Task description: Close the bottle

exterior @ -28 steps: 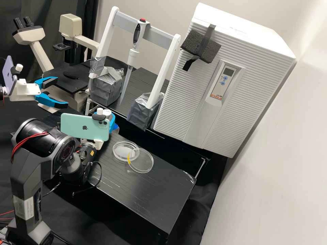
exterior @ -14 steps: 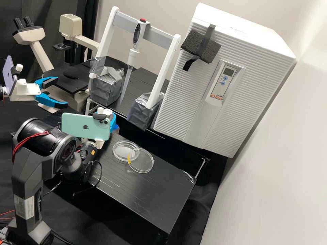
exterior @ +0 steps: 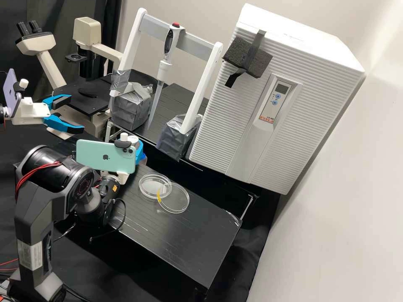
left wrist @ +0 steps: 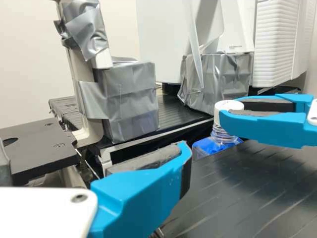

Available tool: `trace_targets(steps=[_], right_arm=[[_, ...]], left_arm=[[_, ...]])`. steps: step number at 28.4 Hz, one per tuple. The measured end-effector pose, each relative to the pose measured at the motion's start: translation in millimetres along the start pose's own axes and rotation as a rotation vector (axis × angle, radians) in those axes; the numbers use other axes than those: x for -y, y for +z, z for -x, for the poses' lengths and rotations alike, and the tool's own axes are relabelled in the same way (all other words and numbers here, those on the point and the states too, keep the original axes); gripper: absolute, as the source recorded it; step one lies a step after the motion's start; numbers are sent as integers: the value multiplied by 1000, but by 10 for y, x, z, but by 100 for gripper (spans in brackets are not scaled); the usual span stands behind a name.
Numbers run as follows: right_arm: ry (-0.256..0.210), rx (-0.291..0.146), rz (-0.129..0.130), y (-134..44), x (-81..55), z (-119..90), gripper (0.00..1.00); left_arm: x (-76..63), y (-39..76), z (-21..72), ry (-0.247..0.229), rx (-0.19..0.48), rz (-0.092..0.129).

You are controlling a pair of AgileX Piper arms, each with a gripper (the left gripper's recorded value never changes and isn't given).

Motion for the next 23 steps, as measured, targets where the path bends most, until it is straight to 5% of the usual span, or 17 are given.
trace_targets(steps=[8,16,23], right_arm=[[1,9,-2,32,2,-25,0],[0,19,-69,89,-14,-43,0],[-4,18,-76,88,-10,-43,0]], left_arm=[[0,0,0,0,0,0],[0,0,0,0,0,0],[2,11,-3,-1,4,0]])
